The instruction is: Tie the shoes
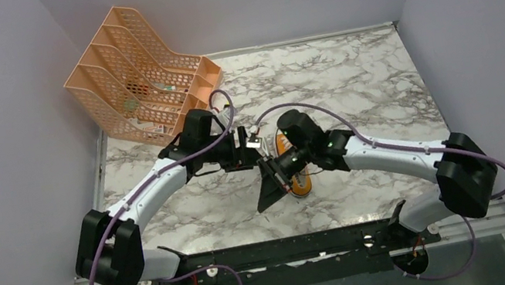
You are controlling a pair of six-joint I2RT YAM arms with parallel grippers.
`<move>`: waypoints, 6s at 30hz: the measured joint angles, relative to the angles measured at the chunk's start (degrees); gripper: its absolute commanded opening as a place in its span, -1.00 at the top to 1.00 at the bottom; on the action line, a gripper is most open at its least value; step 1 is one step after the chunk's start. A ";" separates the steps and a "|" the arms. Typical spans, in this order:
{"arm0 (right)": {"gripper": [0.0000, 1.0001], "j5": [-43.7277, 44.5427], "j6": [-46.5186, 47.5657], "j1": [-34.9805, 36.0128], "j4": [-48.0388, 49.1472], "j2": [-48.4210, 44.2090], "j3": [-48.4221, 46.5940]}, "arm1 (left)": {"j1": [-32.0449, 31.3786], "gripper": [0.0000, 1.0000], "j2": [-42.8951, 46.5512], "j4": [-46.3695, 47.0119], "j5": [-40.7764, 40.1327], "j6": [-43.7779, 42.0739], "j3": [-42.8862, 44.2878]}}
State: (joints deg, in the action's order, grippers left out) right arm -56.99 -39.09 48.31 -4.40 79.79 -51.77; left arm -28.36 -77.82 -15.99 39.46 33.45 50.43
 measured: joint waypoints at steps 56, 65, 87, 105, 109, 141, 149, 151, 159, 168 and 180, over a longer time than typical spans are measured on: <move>0.99 31.19 0.22 -36.09 -7.37 14.25 -8.28 | 0.20 -0.36 -7.63 -4.83 -3.15 -6.95 13.81; 0.51 24.50 12.63 -15.76 -2.78 17.27 -17.68 | 2.80 -0.37 -2.21 -6.58 -8.02 -5.64 10.71; -0.44 41.90 -5.33 2.89 -37.88 16.48 -25.57 | 6.45 -0.60 3.21 -13.81 -21.05 -5.55 8.07; 0.04 61.11 -38.03 8.31 -43.74 33.77 -29.49 | 7.04 -0.72 11.08 -16.83 -23.89 -6.67 8.07; 0.47 62.27 -40.48 8.28 -44.54 34.97 -29.31 | 7.04 -0.73 12.24 -16.76 -23.63 -7.74 8.07; 0.99 45.13 14.19 -13.94 -42.91 -4.26 -9.66 | -0.87 -0.50 -23.65 4.55 -5.11 -33.62 10.95; 0.99 43.19 15.65 -16.33 -43.50 -5.55 -8.35 | -2.73 -0.44 -27.52 9.05 -4.92 -38.10 11.06; 0.99 42.62 15.80 -17.00 -43.54 -5.68 -8.13 | -2.80 -0.40 -28.04 10.23 -5.75 -38.66 11.08; 0.99 40.92 16.76 -19.41 -43.60 -6.34 -7.91 | -5.16 -0.32 -28.39 13.00 -12.04 -39.93 11.08; 0.99 40.57 18.45 -20.20 -46.62 -7.67 -7.67 | -5.31 0.71 -28.74 15.72 -18.32 -38.40 11.06; 0.99 52.28 17.68 -20.33 -60.41 -11.56 -13.05 | -5.25 1.00 -17.27 5.44 -29.03 -30.29 2.32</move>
State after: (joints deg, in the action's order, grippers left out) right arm -4.71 -21.41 27.99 -64.82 68.23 -64.82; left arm -33.61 -95.09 -10.55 10.44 3.16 52.75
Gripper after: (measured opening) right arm 0.012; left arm 0.002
